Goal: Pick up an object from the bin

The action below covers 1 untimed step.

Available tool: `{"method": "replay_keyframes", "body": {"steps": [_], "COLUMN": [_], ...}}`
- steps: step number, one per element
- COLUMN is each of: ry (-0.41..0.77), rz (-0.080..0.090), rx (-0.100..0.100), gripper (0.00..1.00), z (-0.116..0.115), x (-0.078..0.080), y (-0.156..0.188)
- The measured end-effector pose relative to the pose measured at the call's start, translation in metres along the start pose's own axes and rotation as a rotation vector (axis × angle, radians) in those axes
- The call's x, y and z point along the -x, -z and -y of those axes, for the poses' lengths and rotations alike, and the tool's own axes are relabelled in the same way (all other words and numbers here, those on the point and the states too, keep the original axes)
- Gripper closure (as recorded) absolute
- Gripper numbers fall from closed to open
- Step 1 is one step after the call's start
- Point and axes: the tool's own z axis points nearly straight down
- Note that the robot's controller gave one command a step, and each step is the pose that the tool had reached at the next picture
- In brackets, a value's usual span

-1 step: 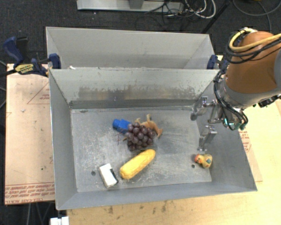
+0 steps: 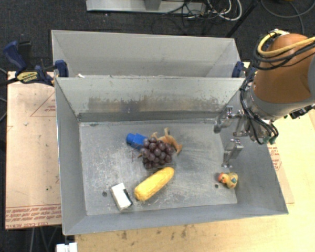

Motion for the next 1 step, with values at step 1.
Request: {"method": "replay_keyframes", "body": {"steps": [1], "ry": [0.047], "rz": [0.005], "rx": [-0.001], "gripper": [0.00], "z": [0.0284], "x": [-0.0189], "y": [-0.0625]}}
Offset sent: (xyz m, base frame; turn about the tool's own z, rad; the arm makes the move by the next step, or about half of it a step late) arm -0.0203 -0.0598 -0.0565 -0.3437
